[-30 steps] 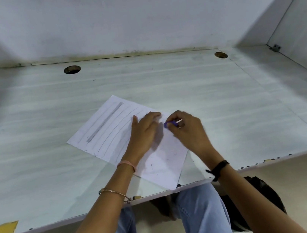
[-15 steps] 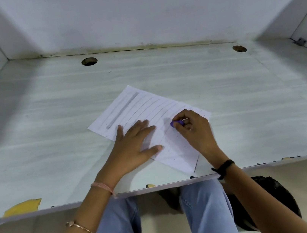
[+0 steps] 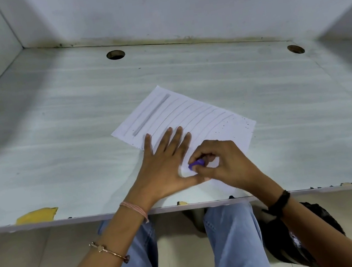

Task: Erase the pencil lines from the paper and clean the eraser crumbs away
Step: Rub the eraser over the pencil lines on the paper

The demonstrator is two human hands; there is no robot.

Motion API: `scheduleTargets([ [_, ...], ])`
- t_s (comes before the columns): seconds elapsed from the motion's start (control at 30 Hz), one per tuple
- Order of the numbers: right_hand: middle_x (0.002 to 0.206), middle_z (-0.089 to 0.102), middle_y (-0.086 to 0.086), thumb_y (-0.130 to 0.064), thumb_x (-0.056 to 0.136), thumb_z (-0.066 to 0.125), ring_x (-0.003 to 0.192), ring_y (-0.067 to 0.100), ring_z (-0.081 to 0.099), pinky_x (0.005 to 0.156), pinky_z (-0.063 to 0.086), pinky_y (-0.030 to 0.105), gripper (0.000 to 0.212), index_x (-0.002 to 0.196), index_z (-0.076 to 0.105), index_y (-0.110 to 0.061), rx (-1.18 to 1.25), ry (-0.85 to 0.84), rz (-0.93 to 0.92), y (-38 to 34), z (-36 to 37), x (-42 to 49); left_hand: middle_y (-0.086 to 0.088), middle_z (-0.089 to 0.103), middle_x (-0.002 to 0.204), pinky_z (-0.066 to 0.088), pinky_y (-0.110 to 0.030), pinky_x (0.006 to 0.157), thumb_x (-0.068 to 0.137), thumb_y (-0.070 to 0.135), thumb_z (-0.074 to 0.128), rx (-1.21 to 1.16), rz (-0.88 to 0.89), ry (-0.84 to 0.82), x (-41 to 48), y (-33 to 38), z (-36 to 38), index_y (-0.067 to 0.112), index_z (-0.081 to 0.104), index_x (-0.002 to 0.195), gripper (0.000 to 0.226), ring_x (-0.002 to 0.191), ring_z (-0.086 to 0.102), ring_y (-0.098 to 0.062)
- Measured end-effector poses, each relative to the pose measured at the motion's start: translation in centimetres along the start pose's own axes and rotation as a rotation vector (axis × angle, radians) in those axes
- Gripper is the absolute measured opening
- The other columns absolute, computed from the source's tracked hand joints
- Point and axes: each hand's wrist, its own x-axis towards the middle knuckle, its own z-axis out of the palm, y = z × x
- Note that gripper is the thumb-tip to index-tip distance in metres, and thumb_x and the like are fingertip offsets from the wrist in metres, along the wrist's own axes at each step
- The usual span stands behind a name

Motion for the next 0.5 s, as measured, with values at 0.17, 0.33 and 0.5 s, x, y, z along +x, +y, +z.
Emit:
scheduleTargets([
  [0.17,0.079,0.068,-0.005,-0.009,0.075,0.074,0.076,0.011,0.057,0.066,0.042,0.012,0.013,0.083,0.074,-0.019,-0.049,0.078,0.038,0.5,-0.7,1.1,0.008,-0.027,0.159,-0.015,-0.059,0.115,0.068,0.095,0.012,-0.037,-0.005,0.009,0.0,-0.1,0.1,0.031,-0.016,0.154,0.111,0.145,-0.028,-0.012],
  [0.33,0.080,0.069,-0.007,-0.012,0.076,0.076,0.075,0.002,0.057,0.067,0.038,0.008,0.010,0.083,0.075,-0.019,-0.022,-0.019,0.027,0.3,-0.7,1.2,0.006,-0.026,0.160,-0.013,-0.060,0.115,0.067,0.095,0.011,-0.022,0.006,0.013,0.0,-0.1,0.2,0.030,-0.015,0.155,0.112,0.146,-0.027,-0.013],
  [0.5,0.080,0.070,-0.006,-0.012,0.076,0.076,0.075,0.001,0.058,0.067,0.038,0.007,0.008,0.081,0.075,-0.018,-0.021,-0.096,0.035,-0.3,-1.0,1.5,0.006,-0.024,0.161,-0.013,-0.061,0.114,0.068,0.095,0.013,-0.023,0.007,0.016,0.1,-0.1,0.1,0.029,-0.013,0.155,0.112,0.146,-0.027,-0.013],
])
